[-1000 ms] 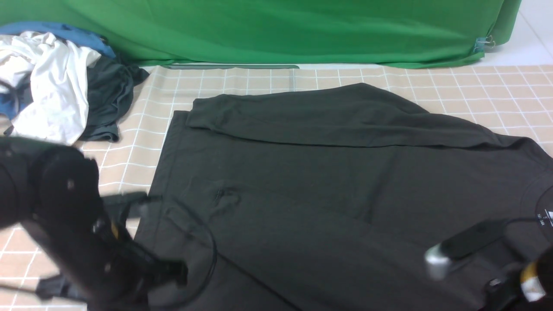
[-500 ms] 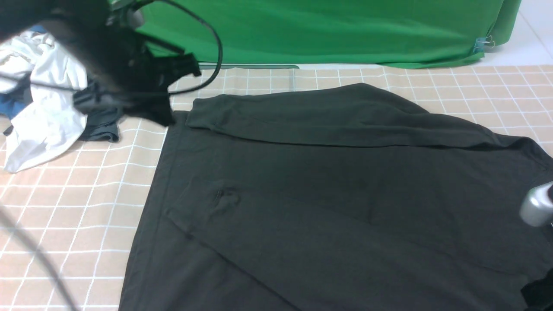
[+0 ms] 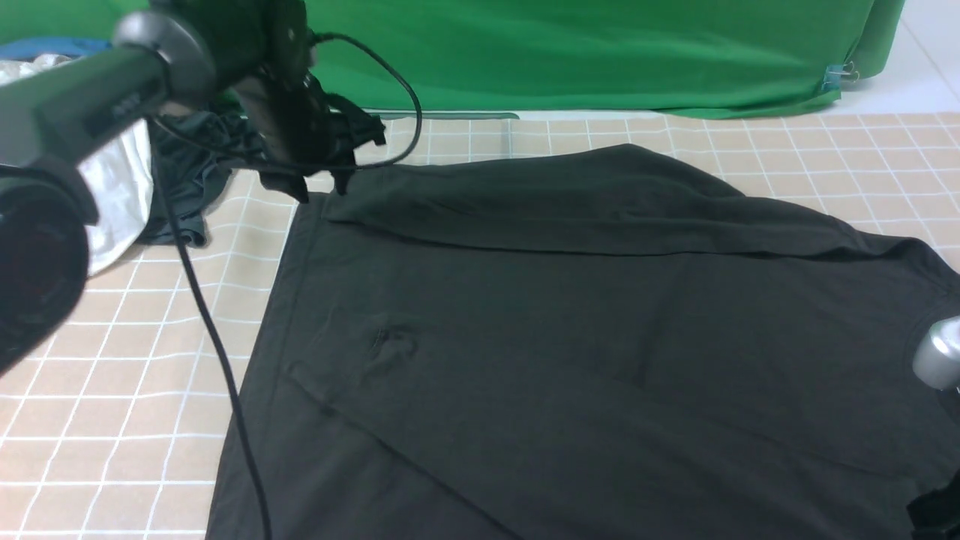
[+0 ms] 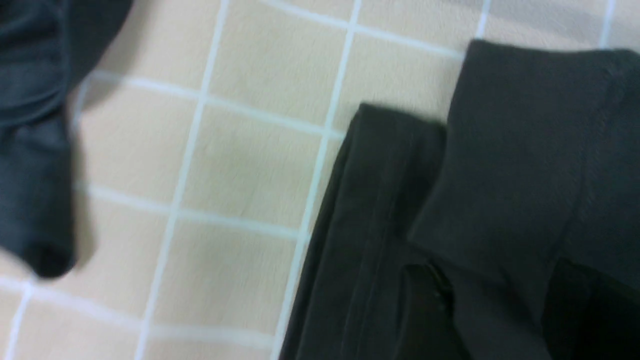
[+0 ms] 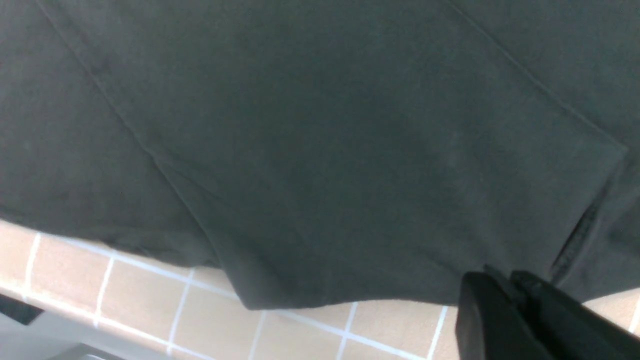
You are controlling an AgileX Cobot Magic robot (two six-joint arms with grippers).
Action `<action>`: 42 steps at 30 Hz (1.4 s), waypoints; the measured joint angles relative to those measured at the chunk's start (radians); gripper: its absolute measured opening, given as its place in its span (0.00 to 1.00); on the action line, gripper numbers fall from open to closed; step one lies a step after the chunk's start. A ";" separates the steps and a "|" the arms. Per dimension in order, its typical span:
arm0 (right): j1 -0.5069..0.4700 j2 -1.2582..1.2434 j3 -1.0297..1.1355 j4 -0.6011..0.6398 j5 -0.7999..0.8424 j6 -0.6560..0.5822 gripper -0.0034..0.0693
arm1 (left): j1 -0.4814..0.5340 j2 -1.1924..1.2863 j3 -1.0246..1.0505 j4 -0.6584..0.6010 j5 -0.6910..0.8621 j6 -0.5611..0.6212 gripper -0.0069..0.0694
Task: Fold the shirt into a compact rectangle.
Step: 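Grab the top left corner of the dark shirt with the left gripper, then fold the left side of the dark shirt inward over its body with the left gripper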
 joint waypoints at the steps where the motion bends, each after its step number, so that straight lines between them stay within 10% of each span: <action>1: 0.000 0.000 0.000 0.000 0.000 0.007 0.17 | 0.000 0.014 0.000 0.004 -0.022 0.000 0.58; 21: 0.000 0.000 0.000 0.023 0.003 0.024 0.20 | 0.000 0.102 -0.001 0.023 -0.169 0.000 0.63; 30: 0.000 0.000 0.000 0.023 0.003 0.024 0.21 | 0.000 0.102 -0.009 0.018 -0.164 0.030 0.16; 42: 0.000 0.000 0.000 0.023 0.001 0.022 0.22 | 0.000 -0.017 -0.073 -0.049 0.088 0.148 0.15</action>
